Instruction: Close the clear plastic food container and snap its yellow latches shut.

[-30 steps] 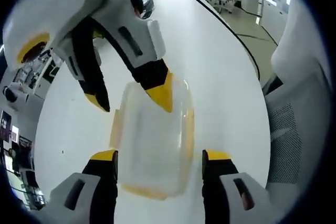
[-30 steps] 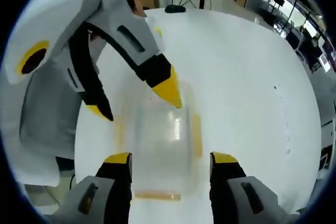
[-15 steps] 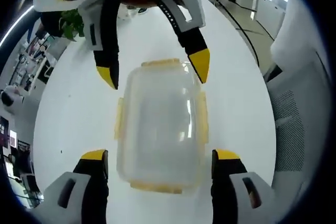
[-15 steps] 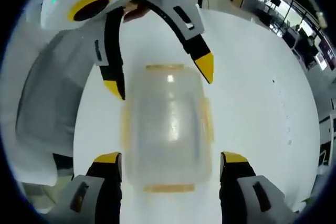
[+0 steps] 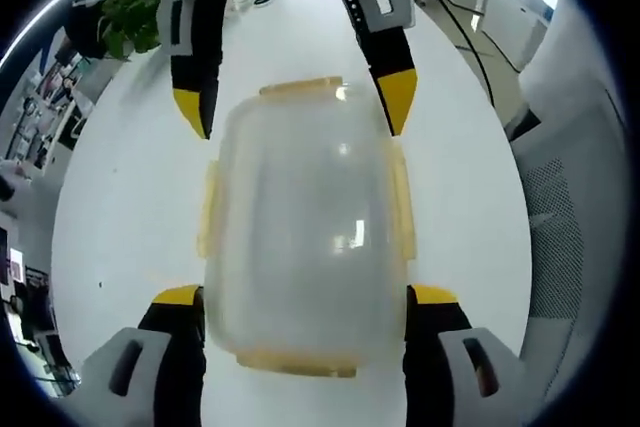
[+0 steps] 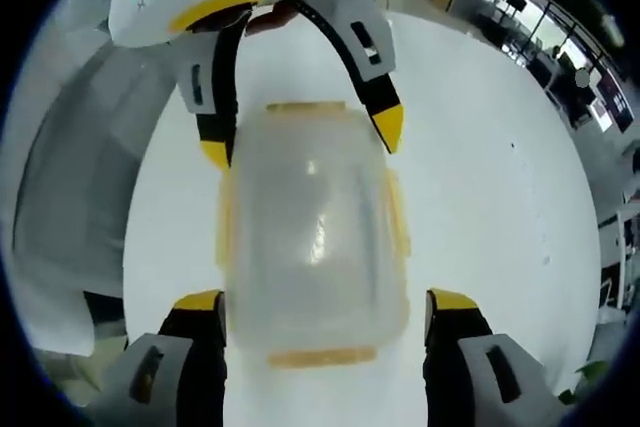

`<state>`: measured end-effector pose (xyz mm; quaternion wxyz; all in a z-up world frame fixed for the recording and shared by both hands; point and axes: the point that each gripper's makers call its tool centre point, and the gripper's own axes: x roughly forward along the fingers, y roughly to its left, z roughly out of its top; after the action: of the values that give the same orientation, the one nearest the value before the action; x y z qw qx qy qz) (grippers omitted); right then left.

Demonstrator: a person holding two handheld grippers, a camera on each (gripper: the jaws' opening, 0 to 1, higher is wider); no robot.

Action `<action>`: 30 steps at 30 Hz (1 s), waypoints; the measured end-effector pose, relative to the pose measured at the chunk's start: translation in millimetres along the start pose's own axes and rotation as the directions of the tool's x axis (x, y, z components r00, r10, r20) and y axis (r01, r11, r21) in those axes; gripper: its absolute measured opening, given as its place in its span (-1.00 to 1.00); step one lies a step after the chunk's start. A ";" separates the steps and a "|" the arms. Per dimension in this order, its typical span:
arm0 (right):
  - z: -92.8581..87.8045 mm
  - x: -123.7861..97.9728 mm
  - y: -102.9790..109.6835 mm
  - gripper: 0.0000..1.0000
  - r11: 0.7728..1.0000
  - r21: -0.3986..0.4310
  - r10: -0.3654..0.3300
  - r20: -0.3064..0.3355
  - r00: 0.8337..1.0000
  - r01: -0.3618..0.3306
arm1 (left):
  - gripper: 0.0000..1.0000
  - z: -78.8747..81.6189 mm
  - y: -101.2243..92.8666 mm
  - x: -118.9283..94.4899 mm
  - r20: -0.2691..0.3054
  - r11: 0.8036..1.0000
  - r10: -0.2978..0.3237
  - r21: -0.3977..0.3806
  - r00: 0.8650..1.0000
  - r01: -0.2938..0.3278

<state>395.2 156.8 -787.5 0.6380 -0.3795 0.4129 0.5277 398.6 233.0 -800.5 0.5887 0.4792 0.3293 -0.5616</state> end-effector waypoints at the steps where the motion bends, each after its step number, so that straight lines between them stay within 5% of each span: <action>1: -0.2 0.2 0.5 0.59 1.000 0.002 0.002 -0.001 1.000 -0.002 | 0.66 0.0 0.1 0.1 -0.001 1.000 -0.001 0.005 1.000 0.001; 13: 3.4 2.2 9.7 0.50 0.999 0.036 0.013 -0.016 1.000 -0.012 | 0.65 -3.6 -2.6 -2.7 0.006 1.000 -0.008 0.023 1.000 0.008; 30: 28.1 13.8 27.7 0.49 0.998 0.064 0.009 -0.027 1.000 -0.007 | 0.64 -29.8 -17.5 -13.4 0.010 0.999 -0.021 0.037 1.000 0.020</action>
<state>372.8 191.9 -791.2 0.6421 -0.3643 0.4399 0.5114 383.9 267.0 -801.1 0.5756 0.4837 0.3205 -0.5762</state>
